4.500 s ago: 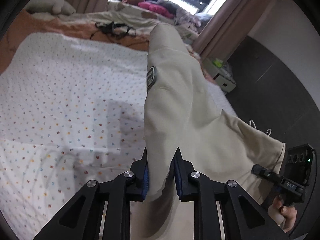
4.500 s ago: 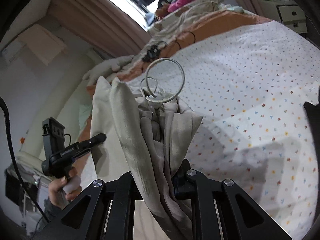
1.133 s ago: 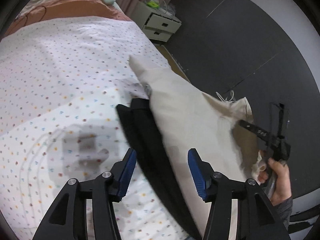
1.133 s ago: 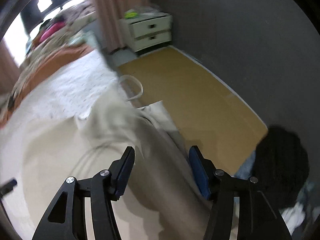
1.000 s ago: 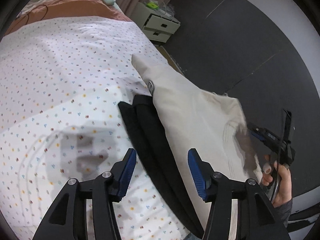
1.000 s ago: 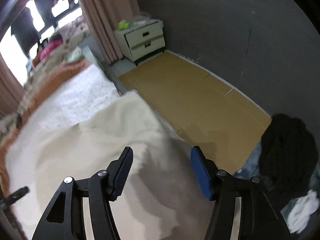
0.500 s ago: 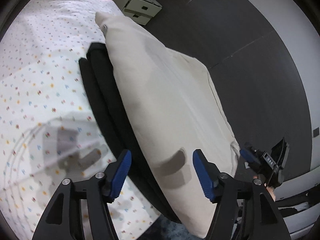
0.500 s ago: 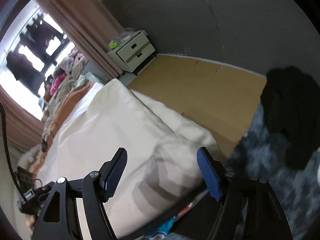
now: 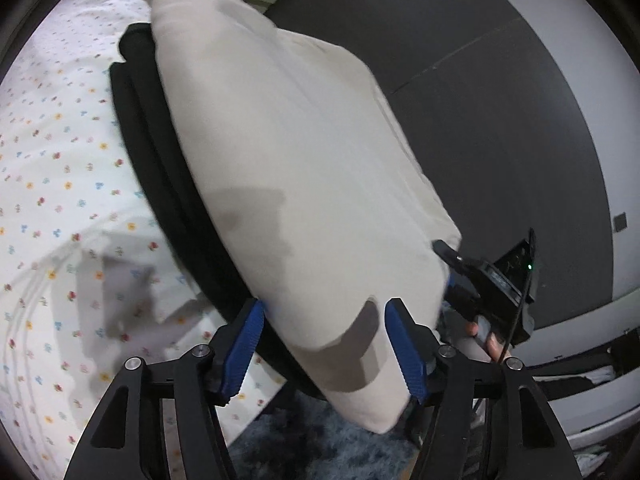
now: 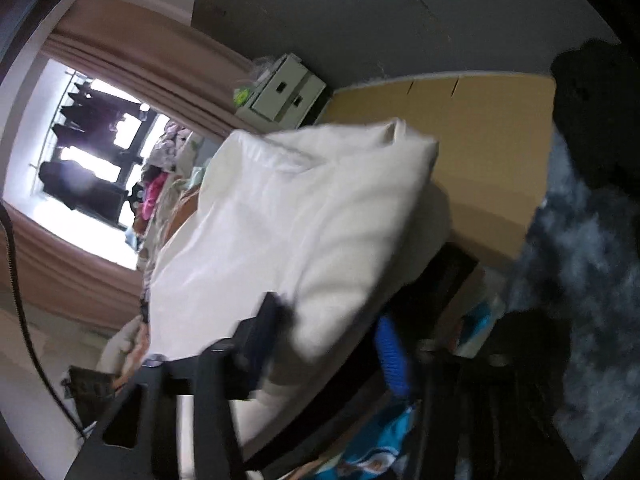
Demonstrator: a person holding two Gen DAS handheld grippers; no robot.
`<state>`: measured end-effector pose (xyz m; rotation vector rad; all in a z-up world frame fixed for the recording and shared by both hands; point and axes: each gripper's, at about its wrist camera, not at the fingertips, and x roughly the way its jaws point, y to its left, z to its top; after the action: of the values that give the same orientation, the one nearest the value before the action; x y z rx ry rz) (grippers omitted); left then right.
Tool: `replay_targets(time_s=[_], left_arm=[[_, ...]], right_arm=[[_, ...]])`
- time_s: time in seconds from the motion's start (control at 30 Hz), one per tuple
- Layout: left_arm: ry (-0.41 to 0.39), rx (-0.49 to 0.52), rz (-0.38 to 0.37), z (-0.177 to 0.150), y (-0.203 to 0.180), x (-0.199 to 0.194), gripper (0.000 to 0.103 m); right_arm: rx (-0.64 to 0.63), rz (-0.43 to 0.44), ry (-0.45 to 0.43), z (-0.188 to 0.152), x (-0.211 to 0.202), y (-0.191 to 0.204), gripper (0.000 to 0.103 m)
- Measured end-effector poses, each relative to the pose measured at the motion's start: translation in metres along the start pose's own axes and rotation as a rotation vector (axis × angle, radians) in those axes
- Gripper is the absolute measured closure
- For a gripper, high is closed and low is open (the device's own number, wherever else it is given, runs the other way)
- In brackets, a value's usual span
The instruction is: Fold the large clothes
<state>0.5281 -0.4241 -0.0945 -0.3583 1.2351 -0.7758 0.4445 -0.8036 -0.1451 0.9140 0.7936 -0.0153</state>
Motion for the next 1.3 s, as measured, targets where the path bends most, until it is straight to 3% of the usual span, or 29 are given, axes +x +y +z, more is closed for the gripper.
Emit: replay_targets(time_s=[0.1,0.17,0.3,0.47,0.57,0.77,0.93,1.1,1.3], left_arm=[[0.005,0.001,0.006,0.006,-0.003,0.007,0.042],[0.016,-0.008,-0.005,0.005,-0.008,0.009,0.045],[0.031,0.007,-0.022,0.003,-0.016,0.008,0.045],[0.078,-0.011,-0.084,-0.001,-0.017,0.021,0.045],[0.061,0.039,-0.055,-0.008,-0.024,0.022,0.045],[-0.017,0.069,0.030,-0.003,-0.018,-0.002,0.044],[-0.060,0.041,0.066,0.006,-0.005,-0.023,0.044],[-0.106,0.060,0.104,-0.002,-0.006,-0.041,0.043],[-0.190,0.131,0.131,-0.014,-0.021,-0.076,0.030]], right_arm=[[0.009,0.000,-0.009,0.003,-0.006,-0.003,0.086],[-0.005,0.000,-0.017,0.006,-0.012,0.002,0.089],[-0.082,-0.047,-0.021,0.014,-0.016,0.019,0.092],[-0.083,-0.093,-0.047,0.027,-0.016,0.020,0.092],[-0.064,-0.124,-0.030,0.028,-0.008,0.012,0.092],[-0.052,-0.179,-0.023,0.016,-0.014,0.005,0.077],[-0.105,-0.233,-0.045,0.005,-0.038,0.019,0.072],[-0.141,-0.233,-0.069,-0.010,-0.063,0.034,0.055],[-0.183,-0.237,-0.089,-0.029,-0.084,0.055,0.040]])
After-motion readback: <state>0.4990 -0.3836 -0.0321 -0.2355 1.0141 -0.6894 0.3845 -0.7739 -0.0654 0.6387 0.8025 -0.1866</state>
